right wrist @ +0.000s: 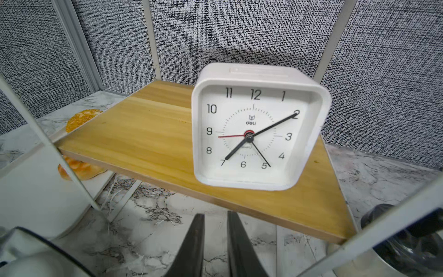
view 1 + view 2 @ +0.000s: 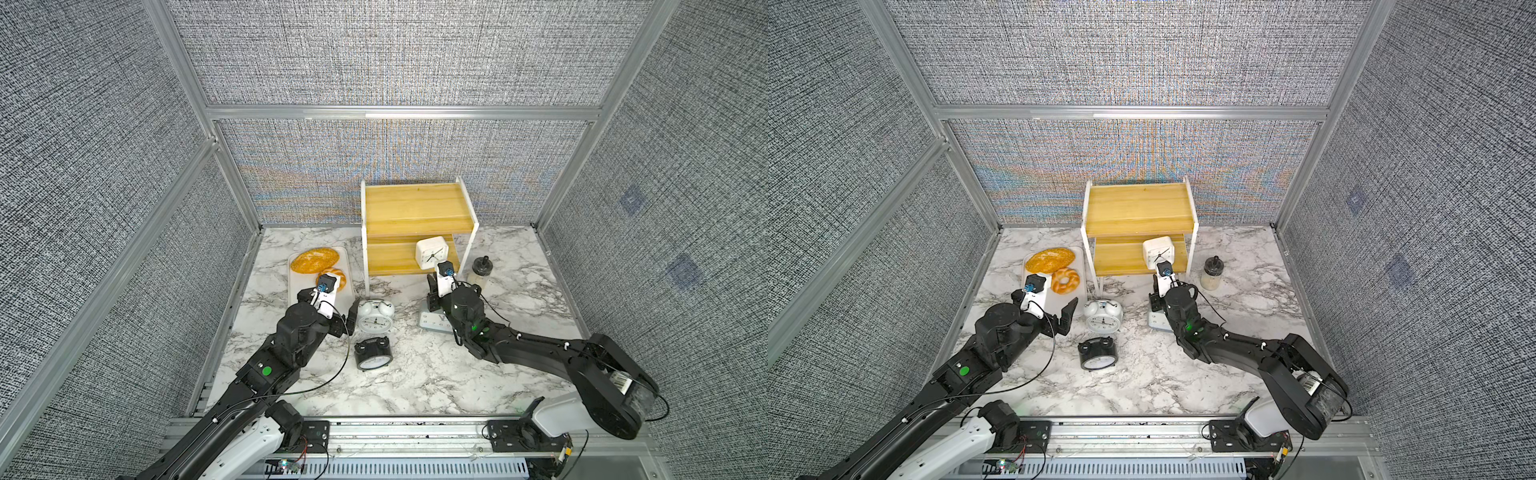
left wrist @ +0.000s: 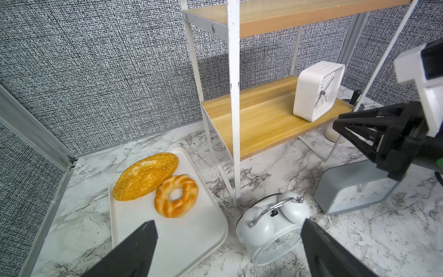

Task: Place the alarm clocks on the shelf by style
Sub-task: Place the alarm on the shelf.

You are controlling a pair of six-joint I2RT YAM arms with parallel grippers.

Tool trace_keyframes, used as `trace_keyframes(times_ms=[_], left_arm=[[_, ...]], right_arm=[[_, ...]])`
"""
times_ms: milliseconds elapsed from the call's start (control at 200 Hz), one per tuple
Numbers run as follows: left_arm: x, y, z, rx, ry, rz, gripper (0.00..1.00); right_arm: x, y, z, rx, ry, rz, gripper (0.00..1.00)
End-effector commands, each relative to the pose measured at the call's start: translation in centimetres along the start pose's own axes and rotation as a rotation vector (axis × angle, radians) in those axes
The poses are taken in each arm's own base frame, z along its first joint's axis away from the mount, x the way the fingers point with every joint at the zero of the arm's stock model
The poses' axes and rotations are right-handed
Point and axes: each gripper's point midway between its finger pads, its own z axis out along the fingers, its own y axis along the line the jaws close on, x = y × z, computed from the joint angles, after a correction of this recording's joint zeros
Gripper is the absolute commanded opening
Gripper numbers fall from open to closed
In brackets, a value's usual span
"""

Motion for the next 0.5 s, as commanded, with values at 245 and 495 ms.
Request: trace_keyframes(times_ms=[245,495], left_arm=[[0.2,0.0,0.3,-0.003,0.004,0.006,1.00],[0.2,0.0,0.3,-0.004,0.004,0.006,1.00]], right_arm=[[-2.1,0.5,1.6,-0.017,-0.052,-0.006,0.10],[-2.6,0.5,3.0,-0.011,-0.057,-0.006,0.10]])
